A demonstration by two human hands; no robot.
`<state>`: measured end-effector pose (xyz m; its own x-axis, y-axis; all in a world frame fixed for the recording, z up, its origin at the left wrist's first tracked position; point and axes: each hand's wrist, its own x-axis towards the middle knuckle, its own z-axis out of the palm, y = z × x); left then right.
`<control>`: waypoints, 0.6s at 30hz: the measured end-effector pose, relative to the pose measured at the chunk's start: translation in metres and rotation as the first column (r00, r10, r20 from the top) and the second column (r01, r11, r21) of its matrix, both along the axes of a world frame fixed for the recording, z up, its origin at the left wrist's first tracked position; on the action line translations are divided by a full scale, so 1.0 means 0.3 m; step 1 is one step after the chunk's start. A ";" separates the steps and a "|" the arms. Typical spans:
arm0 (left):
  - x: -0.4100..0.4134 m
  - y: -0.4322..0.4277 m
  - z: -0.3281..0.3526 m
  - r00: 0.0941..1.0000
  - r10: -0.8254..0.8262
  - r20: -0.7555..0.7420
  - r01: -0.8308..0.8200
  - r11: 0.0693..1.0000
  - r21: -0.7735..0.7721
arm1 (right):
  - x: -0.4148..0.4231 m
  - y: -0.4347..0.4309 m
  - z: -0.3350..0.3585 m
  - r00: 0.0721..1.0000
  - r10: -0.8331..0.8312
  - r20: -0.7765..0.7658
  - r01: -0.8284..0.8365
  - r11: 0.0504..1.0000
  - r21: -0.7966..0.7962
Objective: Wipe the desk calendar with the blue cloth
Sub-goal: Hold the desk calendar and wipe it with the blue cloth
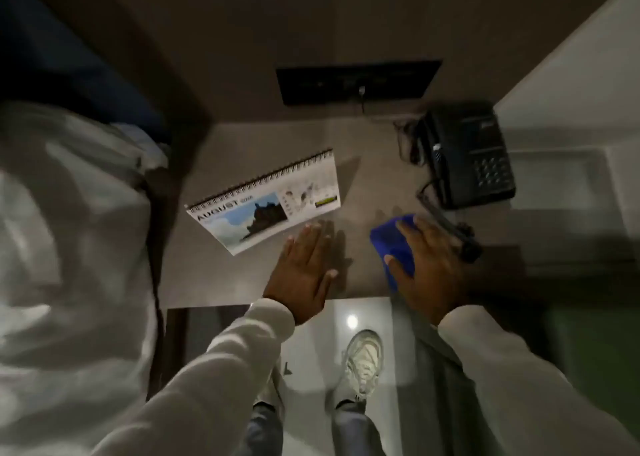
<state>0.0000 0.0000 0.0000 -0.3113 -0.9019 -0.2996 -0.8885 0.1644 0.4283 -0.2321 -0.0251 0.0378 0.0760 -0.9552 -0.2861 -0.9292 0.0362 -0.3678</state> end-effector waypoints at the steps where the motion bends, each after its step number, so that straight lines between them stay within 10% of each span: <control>1: 0.003 0.014 -0.059 1.000 -0.014 0.004 0.014 1.000 -0.026 | 0.009 0.015 -0.060 0.999 0.017 -0.048 -0.018 1.000 -0.023; 11: 0.064 0.053 -0.279 0.973 -0.097 0.210 0.131 0.979 -0.156 | 0.033 0.026 -0.293 0.991 0.003 -0.130 -0.025 0.985 -0.169; 18: 0.113 0.027 -0.146 0.978 -0.186 0.099 0.190 0.981 -0.035 | 0.059 -0.008 -0.274 0.989 -0.022 -0.144 0.002 0.991 -0.134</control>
